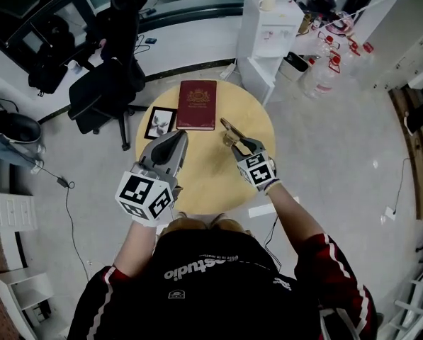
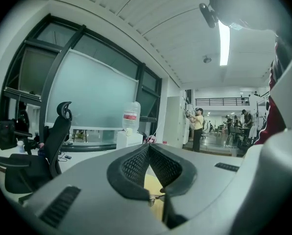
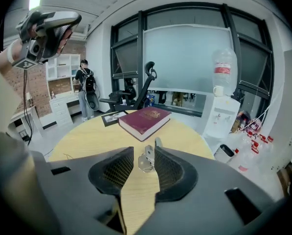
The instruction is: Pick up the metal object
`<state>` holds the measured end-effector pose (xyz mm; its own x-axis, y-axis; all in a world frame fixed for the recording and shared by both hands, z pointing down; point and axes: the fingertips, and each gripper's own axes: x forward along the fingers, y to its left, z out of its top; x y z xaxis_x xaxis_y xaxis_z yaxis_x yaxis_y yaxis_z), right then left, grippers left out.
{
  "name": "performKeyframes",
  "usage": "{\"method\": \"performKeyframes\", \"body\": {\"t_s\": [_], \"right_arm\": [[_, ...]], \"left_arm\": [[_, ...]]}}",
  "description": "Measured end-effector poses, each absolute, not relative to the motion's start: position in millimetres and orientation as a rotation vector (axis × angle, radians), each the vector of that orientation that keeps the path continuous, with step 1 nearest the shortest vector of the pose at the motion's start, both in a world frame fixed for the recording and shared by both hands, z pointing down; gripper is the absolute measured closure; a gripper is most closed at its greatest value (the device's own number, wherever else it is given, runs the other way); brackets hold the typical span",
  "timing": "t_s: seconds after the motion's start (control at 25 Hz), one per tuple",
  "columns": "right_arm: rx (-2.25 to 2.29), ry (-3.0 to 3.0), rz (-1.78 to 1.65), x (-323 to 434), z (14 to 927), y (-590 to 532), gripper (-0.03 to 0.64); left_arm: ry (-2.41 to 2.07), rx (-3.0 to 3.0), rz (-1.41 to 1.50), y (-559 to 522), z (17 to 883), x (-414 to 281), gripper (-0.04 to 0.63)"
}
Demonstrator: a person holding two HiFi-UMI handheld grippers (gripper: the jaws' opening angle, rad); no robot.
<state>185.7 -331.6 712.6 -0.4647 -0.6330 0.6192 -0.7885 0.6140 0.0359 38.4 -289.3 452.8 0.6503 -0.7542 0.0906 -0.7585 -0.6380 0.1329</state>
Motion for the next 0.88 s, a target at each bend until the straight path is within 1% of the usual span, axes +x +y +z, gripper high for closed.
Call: {"method": "performKeyframes", "body": {"t_s": [0.36,0.88], "right_arm": [[1.09,-2.219,0.368,176,747,-358,0.477],[1.018,-2.174,0.278,174,777,-379,0.459]], "left_arm": [[-1.316,2.671,0.066,-298,465,27,0.578],[-1.336,2.656,0.097,-306,484,35,0.578]]}}
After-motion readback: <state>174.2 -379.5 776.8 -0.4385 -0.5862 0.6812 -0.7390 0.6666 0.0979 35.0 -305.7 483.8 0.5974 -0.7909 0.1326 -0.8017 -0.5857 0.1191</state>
